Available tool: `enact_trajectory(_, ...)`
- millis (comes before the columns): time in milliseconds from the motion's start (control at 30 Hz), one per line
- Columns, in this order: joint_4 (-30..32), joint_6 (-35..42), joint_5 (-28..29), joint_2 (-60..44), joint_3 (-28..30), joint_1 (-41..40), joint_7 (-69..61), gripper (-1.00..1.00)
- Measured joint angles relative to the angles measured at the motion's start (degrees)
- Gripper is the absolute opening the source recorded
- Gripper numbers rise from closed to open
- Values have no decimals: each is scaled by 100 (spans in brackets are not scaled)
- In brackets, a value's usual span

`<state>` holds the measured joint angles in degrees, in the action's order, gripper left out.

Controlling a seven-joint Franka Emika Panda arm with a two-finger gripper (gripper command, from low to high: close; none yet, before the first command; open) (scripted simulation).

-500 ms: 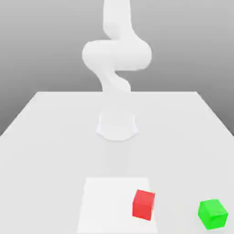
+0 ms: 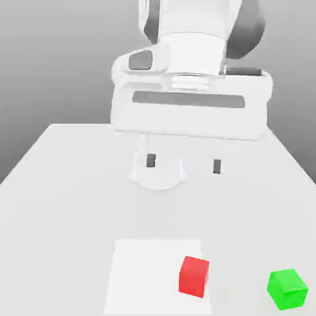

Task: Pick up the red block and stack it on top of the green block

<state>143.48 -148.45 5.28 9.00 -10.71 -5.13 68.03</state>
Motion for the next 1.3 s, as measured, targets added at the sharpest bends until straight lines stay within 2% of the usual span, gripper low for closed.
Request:
enact_trajectory(267,493,-799,-67,-1624,-83,200,742,0)
enact_trajectory(433,382,-1611,371,-2656,267,466,1127,0)
enact_trajectory(467,364,-1714,399,-2778,343,536,1148,-100)
enact_trajectory(700,367,-1715,401,-2766,338,533,1155,-100)
enact_trajectory(867,514,-963,-78,-1856,60,356,801,-100)
enact_trajectory(1100,-683,97,154,-2068,-800,1161,326,-100)
enact_trajectory(1233,-971,-245,608,-2733,-718,1500,524,-100)
enact_trajectory(1267,-992,-415,735,-2934,-624,1584,610,100)
enact_trajectory(1300,-992,-415,735,-2934,-624,1584,610,100)
